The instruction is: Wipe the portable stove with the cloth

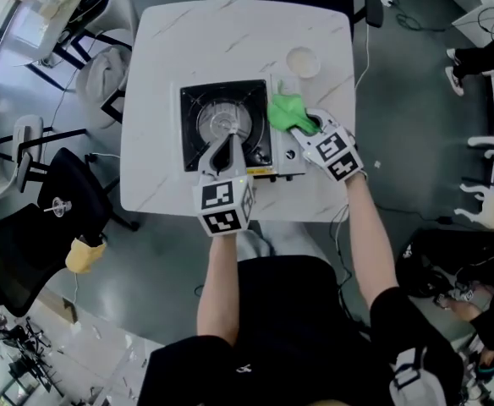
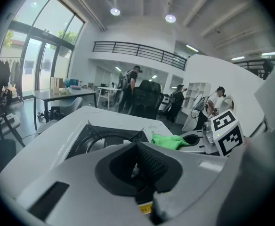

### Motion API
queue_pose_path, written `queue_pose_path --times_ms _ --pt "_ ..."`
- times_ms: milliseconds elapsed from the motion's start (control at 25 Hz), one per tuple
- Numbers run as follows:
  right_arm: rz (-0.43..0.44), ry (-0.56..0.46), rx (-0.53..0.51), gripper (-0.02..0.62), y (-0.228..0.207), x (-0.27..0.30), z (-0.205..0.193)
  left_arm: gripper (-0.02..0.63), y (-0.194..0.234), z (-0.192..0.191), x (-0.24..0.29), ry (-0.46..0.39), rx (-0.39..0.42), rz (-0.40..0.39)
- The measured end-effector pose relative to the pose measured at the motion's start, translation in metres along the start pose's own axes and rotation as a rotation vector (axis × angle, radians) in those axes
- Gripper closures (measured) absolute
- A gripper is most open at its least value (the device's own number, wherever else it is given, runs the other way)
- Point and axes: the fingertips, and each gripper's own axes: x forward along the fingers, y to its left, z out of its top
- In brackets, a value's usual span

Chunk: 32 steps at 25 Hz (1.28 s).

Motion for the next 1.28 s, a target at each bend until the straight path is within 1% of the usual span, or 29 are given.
queue_pose_path --times_ms 240,440,680,840,920,1120,1280 --pt "-0.025 0.018 0.010 0.537 0.018 -0.007 -0.004 0.611 0.007 -0.009 -0.015 0.003 -0.004 -0.027" --pt "-0.074 0.038 0.037 0.537 0.029 -0.019 -0.011 0.611 0.013 -0.010 -0.026 0.003 -0.005 -0.053" --pt "-0.128 0.070 0.058 0.537 0.043 -0.023 -0.017 0.611 0.030 -0.015 -0.042 -0.017 -0.042 -0.058" --pt "-0.169 0.070 0.112 0.535 0.052 -0.030 -0.021 0.611 0.043 -0.014 -0.052 -0.015 -0.039 -0.061" --pt "-0.192 0.073 0.121 0.534 0.057 -0.032 -0.023 0.611 0.051 -0.015 -0.056 -0.019 -0.043 -0.061" --pt "-0.251 0.124 0.109 0.534 0.070 -0.034 -0.026 0.611 0.073 -0.024 -0.070 -0.014 -0.054 -0.052" --pt "-0.299 0.154 0.133 0.532 0.081 -0.036 -0.025 0.611 0.092 -0.024 -0.082 -0.028 -0.068 -0.038"
